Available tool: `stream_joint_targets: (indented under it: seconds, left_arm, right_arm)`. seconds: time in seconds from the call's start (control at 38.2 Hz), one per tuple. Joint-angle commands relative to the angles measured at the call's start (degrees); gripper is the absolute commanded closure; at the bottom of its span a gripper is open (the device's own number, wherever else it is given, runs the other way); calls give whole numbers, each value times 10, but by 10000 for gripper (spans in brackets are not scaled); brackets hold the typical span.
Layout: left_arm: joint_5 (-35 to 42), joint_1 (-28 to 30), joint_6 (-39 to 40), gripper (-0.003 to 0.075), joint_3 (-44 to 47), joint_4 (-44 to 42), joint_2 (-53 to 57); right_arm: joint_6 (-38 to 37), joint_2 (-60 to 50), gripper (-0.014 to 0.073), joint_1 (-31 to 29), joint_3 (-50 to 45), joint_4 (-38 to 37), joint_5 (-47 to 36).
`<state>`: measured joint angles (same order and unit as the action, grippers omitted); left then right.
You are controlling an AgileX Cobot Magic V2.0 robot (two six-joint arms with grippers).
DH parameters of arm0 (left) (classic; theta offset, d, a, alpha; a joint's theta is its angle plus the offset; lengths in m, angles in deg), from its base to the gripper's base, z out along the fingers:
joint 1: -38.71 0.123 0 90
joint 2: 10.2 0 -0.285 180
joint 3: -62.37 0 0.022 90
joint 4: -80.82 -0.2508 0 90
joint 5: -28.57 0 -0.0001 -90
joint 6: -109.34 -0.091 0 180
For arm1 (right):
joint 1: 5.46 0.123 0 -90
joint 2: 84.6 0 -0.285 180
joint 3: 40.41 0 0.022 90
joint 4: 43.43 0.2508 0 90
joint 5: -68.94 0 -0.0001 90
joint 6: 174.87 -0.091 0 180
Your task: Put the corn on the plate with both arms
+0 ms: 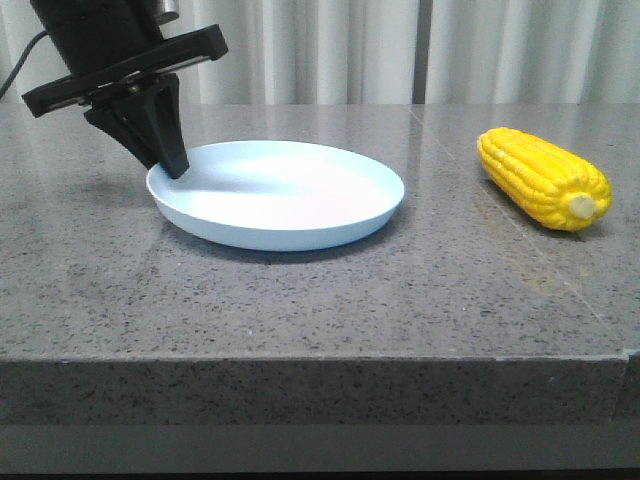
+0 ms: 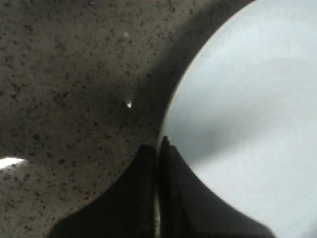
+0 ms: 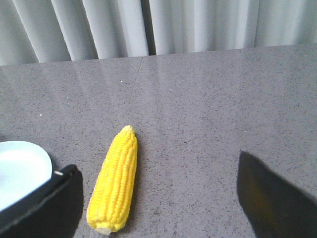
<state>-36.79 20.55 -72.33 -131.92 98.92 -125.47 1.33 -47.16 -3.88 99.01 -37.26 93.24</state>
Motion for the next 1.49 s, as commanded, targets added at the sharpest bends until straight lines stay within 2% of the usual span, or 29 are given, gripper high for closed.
stream_joint_targets:
  seconds: [0.0,0.1,0.24,0.29,0.37,0.44,0.52,0.73,0.84,1.05,1.47]
  left_arm:
    - [13,-4,1,710,-19,11,30]
    - [14,-4,1,603,-19,9,30]
    - [19,-4,1,414,-19,8,33]
    - [19,-4,1,364,-20,2,38]
    - [14,-4,1,344,-20,-17,53]
    - [11,-4,3,351,-20,-51,77]
    - [2,-4,27,394,-20,-103,107]
    - [5,-4,80,643,7,-222,179]
    - [15,-4,104,738,39,-258,213]
    - [54,8,127,741,124,-288,274]
    - [161,96,127,740,305,-285,424]
  right_arm:
    - [2,5,-56,-3,19,1,-42]
    - [2,5,-56,-3,19,1,-42]
    - [2,5,-56,-3,19,1,-42]
    - [2,5,-56,-3,19,1,-42]
    - [2,5,-56,-3,19,1,-42]
    - [2,5,-56,-3,19,1,-42]
    - [2,5,-56,-3,19,1,-42]
    - [2,5,-56,-3,19,1,-42]
    - [2,5,-56,-3,19,1,-42]
    - [2,5,-56,-3,19,1,-42]
    - [2,5,-56,-3,19,1,-42]
